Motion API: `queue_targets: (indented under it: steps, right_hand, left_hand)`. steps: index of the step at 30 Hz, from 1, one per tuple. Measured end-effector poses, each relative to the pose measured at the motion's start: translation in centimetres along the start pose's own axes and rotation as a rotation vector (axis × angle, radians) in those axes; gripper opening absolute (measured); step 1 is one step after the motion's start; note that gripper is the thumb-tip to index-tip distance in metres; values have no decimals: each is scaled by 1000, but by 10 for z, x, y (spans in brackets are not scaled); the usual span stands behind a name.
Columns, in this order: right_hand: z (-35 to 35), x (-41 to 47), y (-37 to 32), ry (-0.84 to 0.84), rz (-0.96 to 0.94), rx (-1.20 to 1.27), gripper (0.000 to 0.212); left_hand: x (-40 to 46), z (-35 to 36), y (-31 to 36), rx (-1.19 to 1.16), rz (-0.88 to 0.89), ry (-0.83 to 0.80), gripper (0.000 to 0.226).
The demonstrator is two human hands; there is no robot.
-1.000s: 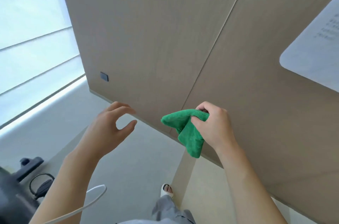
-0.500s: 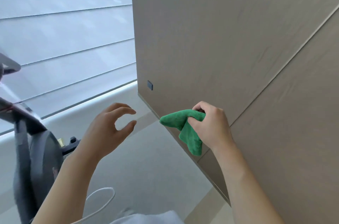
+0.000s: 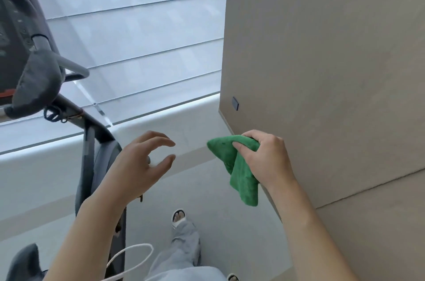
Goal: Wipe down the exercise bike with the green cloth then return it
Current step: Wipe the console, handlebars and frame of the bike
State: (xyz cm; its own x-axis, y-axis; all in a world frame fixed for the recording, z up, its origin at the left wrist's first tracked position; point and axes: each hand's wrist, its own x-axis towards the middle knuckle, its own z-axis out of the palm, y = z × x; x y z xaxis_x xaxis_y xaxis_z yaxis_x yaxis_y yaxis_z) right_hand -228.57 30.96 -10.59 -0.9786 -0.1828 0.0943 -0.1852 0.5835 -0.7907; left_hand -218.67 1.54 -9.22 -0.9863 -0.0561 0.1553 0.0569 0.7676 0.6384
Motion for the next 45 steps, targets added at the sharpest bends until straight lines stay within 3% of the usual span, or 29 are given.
queue_targets:
  steps: [14, 24, 30, 36, 41, 45]
  right_hand:
    - [132, 197, -139, -65, -199, -22, 6]
    - [210, 276, -229, -128, -302, 154, 9]
    - [243, 314, -295, -176, -507, 276, 9]
    - [276, 335, -354, -330, -737, 403, 7]
    - [309, 330, -377, -545, -923, 366, 4]
    - [326, 306, -368, -766, -1093, 280, 17]
  left_hand:
    - [125, -137, -130, 7, -27, 285, 16]
    - [148, -215, -161, 13, 65, 540, 19]
    - [144, -247, -196, 158, -100, 707, 19]
    - [120, -250, -197, 255, -319, 843, 19]
    - [99, -235, -187, 314, -542, 934, 13]
    - [80, -212, -172, 328, -718, 967, 19]
